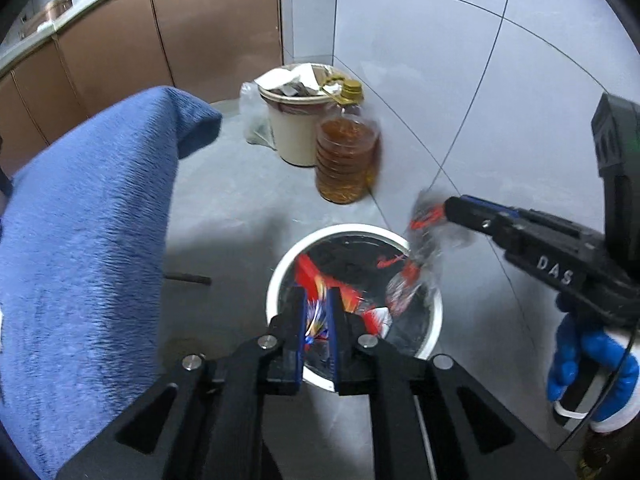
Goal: Collect trash
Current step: 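Open both tools over the bin to drop the wrappers, then move both tools back toward the remaining trash on the table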
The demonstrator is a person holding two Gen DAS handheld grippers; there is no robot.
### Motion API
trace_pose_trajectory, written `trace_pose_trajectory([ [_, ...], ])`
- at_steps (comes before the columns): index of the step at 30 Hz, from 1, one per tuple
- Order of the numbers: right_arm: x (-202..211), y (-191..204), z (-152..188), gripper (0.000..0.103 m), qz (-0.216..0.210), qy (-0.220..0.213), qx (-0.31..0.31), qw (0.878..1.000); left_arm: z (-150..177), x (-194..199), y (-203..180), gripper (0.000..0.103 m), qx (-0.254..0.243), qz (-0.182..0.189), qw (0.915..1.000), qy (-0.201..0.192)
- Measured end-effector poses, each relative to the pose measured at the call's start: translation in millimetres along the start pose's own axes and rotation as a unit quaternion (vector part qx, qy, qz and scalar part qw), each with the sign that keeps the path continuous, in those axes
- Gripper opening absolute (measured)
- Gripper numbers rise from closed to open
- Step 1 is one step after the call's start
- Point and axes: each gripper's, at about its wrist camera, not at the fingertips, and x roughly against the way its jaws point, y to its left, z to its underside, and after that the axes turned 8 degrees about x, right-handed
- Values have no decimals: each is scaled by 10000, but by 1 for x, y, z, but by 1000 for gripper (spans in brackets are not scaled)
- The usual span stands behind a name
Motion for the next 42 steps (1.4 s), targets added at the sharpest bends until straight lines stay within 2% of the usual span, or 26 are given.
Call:
trace_pose_trajectory([
  [1, -2, -1, 1, 22, 16, 21, -7, 10000, 0, -1, 0, 16, 15, 20, 10000, 3],
  [2, -4, -2, 2, 24, 36, 40, -7, 10000, 0, -1, 1, 20, 37, 42, 10000, -8],
  [4, -7, -3, 3, 26, 74, 68, -14, 9999, 1, 4, 3, 35, 78, 63, 9999, -87],
  [5, -7, -4, 3, 27, 91, 80, -21, 9999, 2, 7, 4, 36, 97, 78, 9998, -125],
  [18, 10, 23, -6, 28, 123, -68, 266, 9995, 13, 69, 34, 36, 525, -45, 9962, -693],
  [25, 35, 56, -18, 31, -22, -326, 543, 9980, 29, 114, 66, 36, 866, -194, 9893, -1157],
  [30, 56, 87, -28, 32, -182, -553, 779, 9953, 50, 151, 91, 36, 1046, -438, 9828, -1455],
  [33, 73, 108, -35, 35, -301, -712, 895, 9930, 65, 177, 107, 36, 1209, -678, 9769, -1629],
  [36, 91, 129, -40, 37, -397, -869, 995, 9904, 83, 202, 128, 43, 1451, -977, 9673, -1837],
  [39, 107, 151, -43, 37, -500, -983, 1136, 9874, 104, 232, 147, 47, 1684, -1415, 9521, -2124],
  [42, 125, 175, -40, 38, -645, -1089, 1293, 9835, 128, 263, 163, 52, 1919, -1933, 9327, -2364],
])
